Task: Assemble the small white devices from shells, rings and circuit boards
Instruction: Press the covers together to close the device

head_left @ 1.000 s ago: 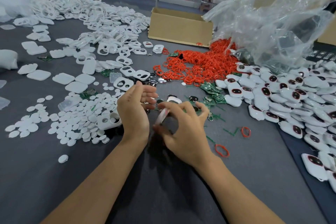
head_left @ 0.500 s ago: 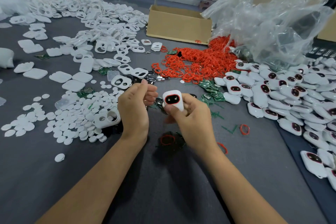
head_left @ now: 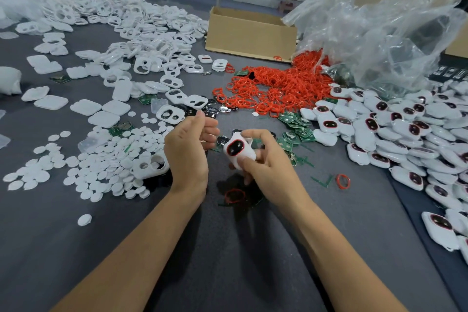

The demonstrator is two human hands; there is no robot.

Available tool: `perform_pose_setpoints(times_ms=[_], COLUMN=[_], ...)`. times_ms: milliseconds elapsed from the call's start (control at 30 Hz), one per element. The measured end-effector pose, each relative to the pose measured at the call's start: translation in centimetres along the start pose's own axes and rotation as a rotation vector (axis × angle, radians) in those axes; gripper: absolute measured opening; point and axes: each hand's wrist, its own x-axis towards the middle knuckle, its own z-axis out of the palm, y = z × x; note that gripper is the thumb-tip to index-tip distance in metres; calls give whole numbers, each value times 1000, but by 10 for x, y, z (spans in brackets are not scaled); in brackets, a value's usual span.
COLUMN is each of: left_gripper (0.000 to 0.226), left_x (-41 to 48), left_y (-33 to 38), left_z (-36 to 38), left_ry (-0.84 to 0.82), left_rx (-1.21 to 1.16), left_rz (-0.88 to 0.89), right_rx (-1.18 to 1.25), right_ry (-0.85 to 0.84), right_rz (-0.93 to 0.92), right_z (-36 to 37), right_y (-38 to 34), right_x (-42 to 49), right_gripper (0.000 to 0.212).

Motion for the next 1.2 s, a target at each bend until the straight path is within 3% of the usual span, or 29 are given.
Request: perform_pose_setpoints(times_ms=[100, 200, 300, 433, 567, 733, 900, 1000, 1067, 1133, 1200], left_gripper=[34, 30, 27, 23, 25, 34, 35, 35, 35, 37, 38], left_x=[2, -2, -7, -5, -6, -6, 0, 1, 1, 0, 1], left_y=[-1, -3, -7, -8, -6, -5, -5, -5, -5, -5, -3], left_z=[-1, 0, 2, 1, 1, 0, -2, -3, -2, -1, -1], left_ry=[10, -120, -203, -162, -166, -98, 67, 79, 80, 85, 87], left_rx=[16, 79, 205, 311, 385, 308, 204, 167, 164, 161, 145], left_rz=[-3, 7, 32, 26, 47, 43, 62, 69, 67, 58, 48], right_rx=[-147, -267, -294, -195, -251, -347, -677, -577, -626, -595, -492], right_ry=[36, 89, 59, 38, 15, 196, 130, 228, 156, 133, 227], right_rz=[-109, -229, -219, -178, -211, -410, -431, -472, -452, -439, -471], right_z=[2, 2, 0, 1, 2, 4, 14, 14, 15, 17, 14], right_y=[0, -2, -2, -3, -4, -6, 0, -4, -3, -1, -3], right_x=[-1, -1, 2, 4, 4, 5, 0, -1, -2, -4, -7], right_gripper=[19, 12, 17, 29, 36, 29, 30, 23, 18, 24, 29])
